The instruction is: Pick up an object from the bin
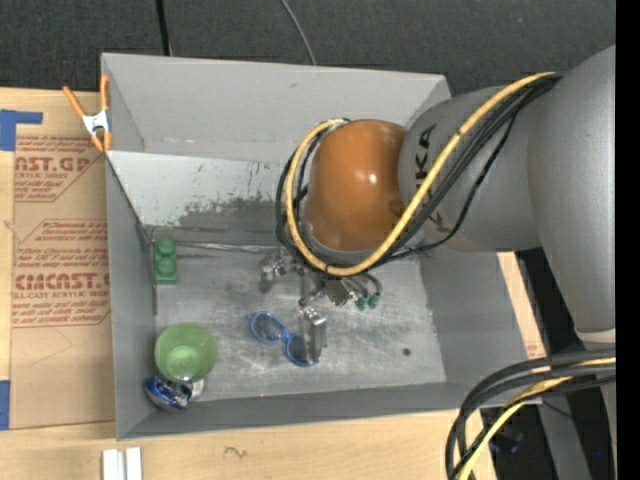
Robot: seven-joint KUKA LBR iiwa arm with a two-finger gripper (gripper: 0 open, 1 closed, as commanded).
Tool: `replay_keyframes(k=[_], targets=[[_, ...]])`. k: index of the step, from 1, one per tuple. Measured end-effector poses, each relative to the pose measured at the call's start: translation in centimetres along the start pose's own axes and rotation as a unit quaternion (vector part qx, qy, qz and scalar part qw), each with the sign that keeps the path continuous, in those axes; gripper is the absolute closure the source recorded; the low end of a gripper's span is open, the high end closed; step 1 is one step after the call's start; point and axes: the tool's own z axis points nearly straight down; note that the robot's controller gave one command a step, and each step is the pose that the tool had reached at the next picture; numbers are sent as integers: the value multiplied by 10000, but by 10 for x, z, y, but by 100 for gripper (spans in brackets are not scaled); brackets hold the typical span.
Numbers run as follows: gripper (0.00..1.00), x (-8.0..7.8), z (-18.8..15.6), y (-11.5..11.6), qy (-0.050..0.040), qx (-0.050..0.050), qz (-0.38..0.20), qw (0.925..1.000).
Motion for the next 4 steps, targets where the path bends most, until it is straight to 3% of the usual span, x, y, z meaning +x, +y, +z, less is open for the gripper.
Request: replay_keyframes(k=[1,2,3,4], targets=[[0,12,64,5,-91,28,-1768,9842],[100,13,64,5,-63,20,-1765,9843],[100,31,17,-41,-47,33,-1432,9897],[100,7,-52,-37,-76,30,-937,9956]])
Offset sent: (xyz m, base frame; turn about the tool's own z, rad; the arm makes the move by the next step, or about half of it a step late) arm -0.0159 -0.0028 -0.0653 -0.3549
